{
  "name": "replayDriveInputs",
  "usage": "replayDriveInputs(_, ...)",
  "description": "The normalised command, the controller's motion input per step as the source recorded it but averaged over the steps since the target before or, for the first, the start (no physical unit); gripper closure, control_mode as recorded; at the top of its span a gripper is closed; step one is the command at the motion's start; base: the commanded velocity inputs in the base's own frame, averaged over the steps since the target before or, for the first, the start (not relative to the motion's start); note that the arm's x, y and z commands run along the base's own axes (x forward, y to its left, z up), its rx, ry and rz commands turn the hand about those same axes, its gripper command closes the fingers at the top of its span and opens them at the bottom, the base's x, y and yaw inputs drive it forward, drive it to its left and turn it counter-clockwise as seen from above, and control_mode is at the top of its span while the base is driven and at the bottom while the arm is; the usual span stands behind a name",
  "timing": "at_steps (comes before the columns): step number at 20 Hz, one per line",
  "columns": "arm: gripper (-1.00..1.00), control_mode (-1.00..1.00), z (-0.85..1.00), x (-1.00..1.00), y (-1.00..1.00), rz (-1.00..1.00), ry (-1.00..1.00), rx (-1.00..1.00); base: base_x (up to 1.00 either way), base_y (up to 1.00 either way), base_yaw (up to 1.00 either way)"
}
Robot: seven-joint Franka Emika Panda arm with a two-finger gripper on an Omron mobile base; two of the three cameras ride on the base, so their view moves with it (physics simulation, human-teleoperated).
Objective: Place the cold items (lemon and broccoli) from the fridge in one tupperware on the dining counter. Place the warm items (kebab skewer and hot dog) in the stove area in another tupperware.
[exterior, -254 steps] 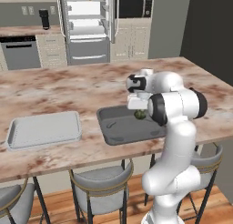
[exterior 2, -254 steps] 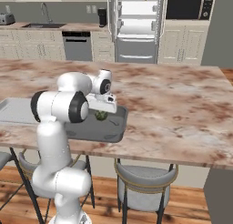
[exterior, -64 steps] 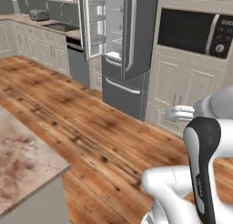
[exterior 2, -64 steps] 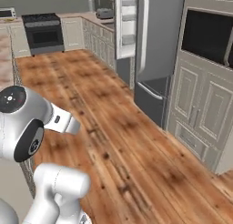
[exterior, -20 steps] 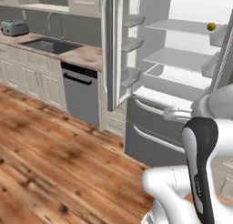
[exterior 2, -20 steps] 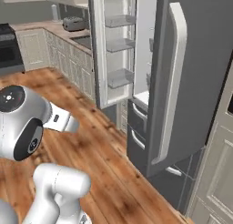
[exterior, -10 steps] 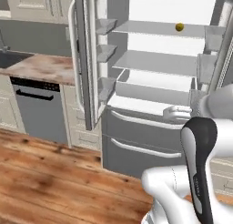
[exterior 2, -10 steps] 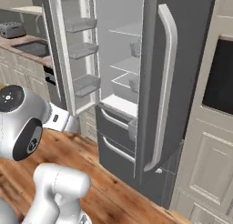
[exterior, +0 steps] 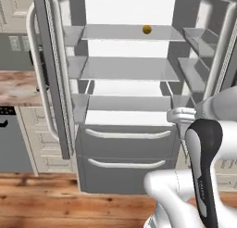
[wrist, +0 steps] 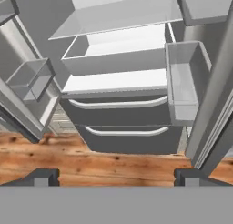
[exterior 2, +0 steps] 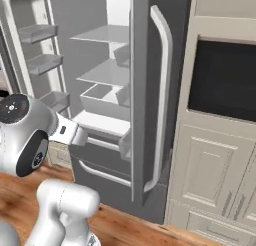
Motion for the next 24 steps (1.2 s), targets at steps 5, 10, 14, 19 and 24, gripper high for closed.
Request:
replayDriveInputs(5,-1.0,1.0,0.0,0.0,0.0,0.0,0.0,0.0,0.18,0.53,-0.38)
replayDriveInputs(10,-1.0,1.0,0.0,0.0,0.0,0.0,0.0,0.0,0.16,0.46,-0.25)
replayDriveInputs(14,-1.0,1.0,0.0,0.0,0.0,0.0,0.0,0.0,0.21,0.11,0.0)
replayDriveInputs(19,-1.0,1.0,0.0,0.0,0.0,0.0,0.0,0.0,0.64,0.25,0.0)
replayDriveInputs(24,-1.0,1.0,0.0,0.0,0.0,0.0,0.0,0.0,0.67,0.28,-0.01)
